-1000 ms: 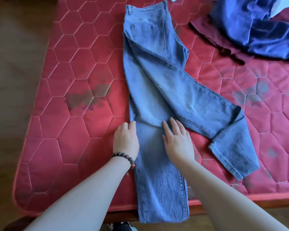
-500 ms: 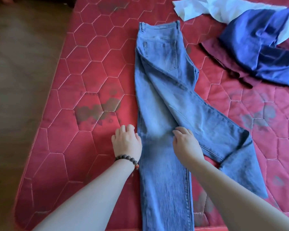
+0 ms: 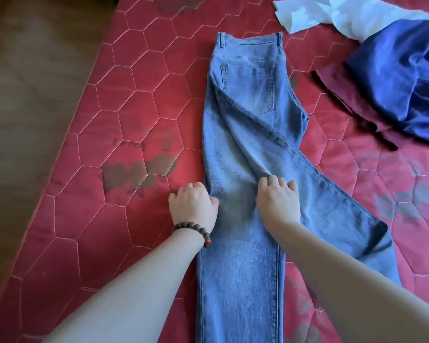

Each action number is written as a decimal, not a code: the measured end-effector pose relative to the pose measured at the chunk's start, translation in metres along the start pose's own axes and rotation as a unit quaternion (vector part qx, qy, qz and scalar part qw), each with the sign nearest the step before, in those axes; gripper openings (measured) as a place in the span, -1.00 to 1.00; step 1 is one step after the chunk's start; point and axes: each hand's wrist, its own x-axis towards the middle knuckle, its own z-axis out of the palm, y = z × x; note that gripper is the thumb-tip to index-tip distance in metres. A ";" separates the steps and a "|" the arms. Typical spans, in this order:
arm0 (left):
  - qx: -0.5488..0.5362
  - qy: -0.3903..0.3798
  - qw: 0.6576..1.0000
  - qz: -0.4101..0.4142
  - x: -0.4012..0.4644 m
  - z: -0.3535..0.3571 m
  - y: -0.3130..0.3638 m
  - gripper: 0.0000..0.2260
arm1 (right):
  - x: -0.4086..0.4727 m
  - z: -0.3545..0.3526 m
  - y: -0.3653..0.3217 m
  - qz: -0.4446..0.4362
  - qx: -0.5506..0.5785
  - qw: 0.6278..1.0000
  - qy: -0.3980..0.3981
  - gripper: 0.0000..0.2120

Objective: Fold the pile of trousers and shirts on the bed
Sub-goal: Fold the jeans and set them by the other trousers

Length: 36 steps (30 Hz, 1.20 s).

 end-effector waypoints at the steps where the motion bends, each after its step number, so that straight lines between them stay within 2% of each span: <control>1: -0.003 -0.003 1.000 -0.011 0.001 -0.001 -0.003 -0.82 | 0.001 -0.001 0.003 0.009 -0.005 1.000 -0.005 -0.86; 5: -0.006 -0.017 0.999 -0.031 -0.002 -0.006 -0.008 -0.82 | -0.001 -0.003 0.009 0.036 0.010 0.999 -0.015 -0.88; 8: -0.024 0.020 0.999 -0.024 -0.005 -0.006 -0.006 -0.76 | -0.009 -0.003 0.004 -0.014 0.072 0.995 0.064 -0.86; 10: -0.067 0.071 0.994 0.052 -0.003 -0.003 -0.003 -0.61 | -0.017 0.002 -0.003 -0.077 0.144 0.981 0.109 -0.66; 11: -0.076 0.074 0.988 0.112 -0.003 0.000 0.000 -0.56 | -0.021 0.006 -0.008 -0.118 0.165 0.974 0.098 -0.55; 13: -0.039 0.020 0.973 0.225 -0.003 0.012 0.008 -0.52 | -0.027 0.016 -0.019 -0.169 0.194 0.965 0.055 -0.46; 14: -0.015 -0.008 0.968 0.252 -0.005 0.020 0.011 -0.51 | -0.029 0.022 -0.022 -0.171 0.200 0.964 0.033 -0.46; 18: 0.043 -0.014 0.978 0.205 -0.013 0.039 0.000 -0.44 | -0.041 0.039 -0.022 -0.070 0.194 0.978 0.009 -0.39; 21: 0.048 0.005 0.982 0.181 -0.025 0.041 -0.010 -0.41 | -0.066 0.040 -0.027 -0.021 0.186 0.982 0.026 -0.33; 24: 0.039 -0.008 0.985 0.170 -0.040 0.037 -0.016 -0.39 | -0.086 0.038 -0.030 -0.060 0.214 0.974 0.040 -0.45; 27: 0.034 -0.009 0.986 0.162 -0.056 0.035 -0.024 -0.40 | -0.049 0.029 -0.028 -0.119 0.260 0.956 0.070 -0.58; 32: 0.016 -0.022 0.988 0.154 -0.075 0.036 -0.035 -0.45 | 0.052 0.016 -0.050 -0.097 0.205 0.974 0.016 -0.46; 34: -0.052 -0.018 0.990 0.130 -0.077 0.030 -0.041 -0.46 | 0.042 0.025 -0.064 -0.090 0.165 0.982 0.017 -0.41; 36: -0.122 0.021 0.988 0.096 -0.074 0.019 -0.048 -0.50 | 0.002 0.028 -0.079 -0.131 0.155 0.979 0.027 -0.37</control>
